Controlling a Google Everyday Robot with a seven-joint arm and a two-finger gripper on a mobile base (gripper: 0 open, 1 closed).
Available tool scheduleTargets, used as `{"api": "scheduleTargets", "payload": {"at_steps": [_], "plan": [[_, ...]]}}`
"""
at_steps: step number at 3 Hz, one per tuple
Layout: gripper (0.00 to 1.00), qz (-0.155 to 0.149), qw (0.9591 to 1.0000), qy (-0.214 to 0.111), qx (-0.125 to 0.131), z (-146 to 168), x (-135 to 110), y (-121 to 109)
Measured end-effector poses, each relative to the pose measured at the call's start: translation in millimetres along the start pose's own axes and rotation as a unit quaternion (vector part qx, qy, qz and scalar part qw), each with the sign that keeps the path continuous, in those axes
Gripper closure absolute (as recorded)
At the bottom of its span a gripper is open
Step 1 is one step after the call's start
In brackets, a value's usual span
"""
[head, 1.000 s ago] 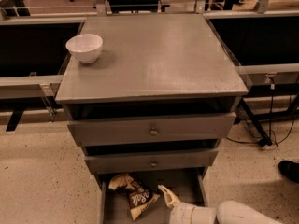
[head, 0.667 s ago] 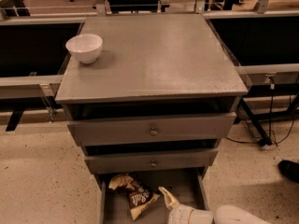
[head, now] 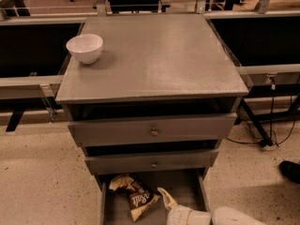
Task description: Pick brown chip bag from bottom drawer and place on counter
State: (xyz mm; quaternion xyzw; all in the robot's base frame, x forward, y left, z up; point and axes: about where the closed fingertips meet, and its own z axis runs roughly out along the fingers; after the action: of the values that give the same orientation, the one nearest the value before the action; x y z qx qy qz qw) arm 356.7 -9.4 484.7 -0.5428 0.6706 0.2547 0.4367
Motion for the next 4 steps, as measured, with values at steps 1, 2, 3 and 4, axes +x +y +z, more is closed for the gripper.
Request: {"api": "scheduleTargets", "payload": {"at_steps": [1,2,3,4], "plan": [[0.00,-0.013,0.9985,-0.054,-0.007,39,25,-22],[0.00,0.014,0.9972,-0.073,-0.007,55,36,-20],[0.00,0.015,0.9951,-0.086,-0.046,76,41,-18],[0.00,0.011,0.9957,-0.085,-0.036,108,77,-36]]}}
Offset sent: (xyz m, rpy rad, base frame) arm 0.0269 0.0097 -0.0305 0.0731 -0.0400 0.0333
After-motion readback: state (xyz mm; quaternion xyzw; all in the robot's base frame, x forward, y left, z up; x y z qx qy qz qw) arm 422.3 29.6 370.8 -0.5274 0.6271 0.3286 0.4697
